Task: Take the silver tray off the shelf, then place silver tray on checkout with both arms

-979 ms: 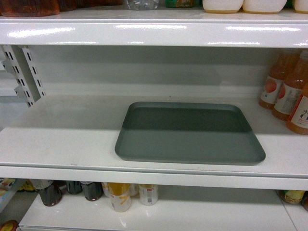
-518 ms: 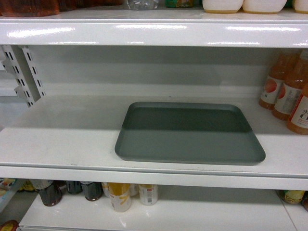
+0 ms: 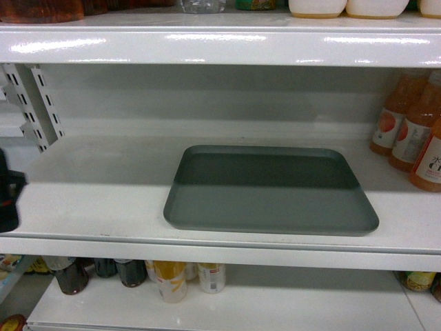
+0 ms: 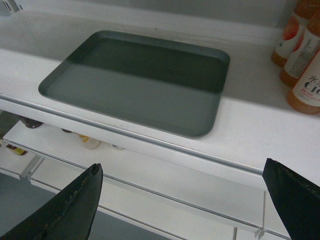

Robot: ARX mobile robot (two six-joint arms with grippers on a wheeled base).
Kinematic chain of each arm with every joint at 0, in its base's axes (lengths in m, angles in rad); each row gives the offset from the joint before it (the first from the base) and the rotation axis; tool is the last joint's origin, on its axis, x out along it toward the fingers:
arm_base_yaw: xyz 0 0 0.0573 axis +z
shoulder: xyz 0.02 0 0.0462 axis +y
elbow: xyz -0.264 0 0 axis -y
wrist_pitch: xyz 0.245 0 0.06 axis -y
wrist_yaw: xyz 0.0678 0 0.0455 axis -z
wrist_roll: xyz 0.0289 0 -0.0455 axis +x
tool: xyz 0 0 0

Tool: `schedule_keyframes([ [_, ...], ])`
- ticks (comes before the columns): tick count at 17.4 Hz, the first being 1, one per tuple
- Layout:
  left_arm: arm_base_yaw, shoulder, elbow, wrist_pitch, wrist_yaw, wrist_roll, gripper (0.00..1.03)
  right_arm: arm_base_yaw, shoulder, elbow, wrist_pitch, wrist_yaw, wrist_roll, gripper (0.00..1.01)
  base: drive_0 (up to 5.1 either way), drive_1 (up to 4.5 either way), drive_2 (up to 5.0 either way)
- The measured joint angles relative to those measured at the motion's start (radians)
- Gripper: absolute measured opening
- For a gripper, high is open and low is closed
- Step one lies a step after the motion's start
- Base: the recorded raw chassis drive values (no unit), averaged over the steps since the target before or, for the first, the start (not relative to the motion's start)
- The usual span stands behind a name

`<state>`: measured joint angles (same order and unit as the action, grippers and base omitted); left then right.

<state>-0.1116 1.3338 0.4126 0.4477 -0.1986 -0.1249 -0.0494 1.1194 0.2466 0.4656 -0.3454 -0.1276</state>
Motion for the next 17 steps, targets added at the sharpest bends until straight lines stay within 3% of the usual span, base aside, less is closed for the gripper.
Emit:
schedule_keyframes([
  [3,-0.034,0.329,0.187,0.013,0.069,-0.010,0.98,0.072,0.315,0.152,0.077,0.040,0.012,0.98,0.0,0.00,0.0],
  [6,-0.076,0.540,0.359,-0.005,0.085,-0.033,0.98,0.107,0.539,0.321,0.105,0.083,0.047,0.98,0.0,0.00,0.0],
  [12,-0.137,0.803,0.650,-0.099,0.080,-0.063,0.98,0.099,0.878,0.627,0.070,0.156,0.066,0.98,0.0,0.00,0.0],
  [17,-0.141,0.948,0.835,-0.214,0.072,-0.093,0.98,0.088,1.049,0.837,-0.032,0.200,0.055,0.98,0.0,0.00,0.0],
])
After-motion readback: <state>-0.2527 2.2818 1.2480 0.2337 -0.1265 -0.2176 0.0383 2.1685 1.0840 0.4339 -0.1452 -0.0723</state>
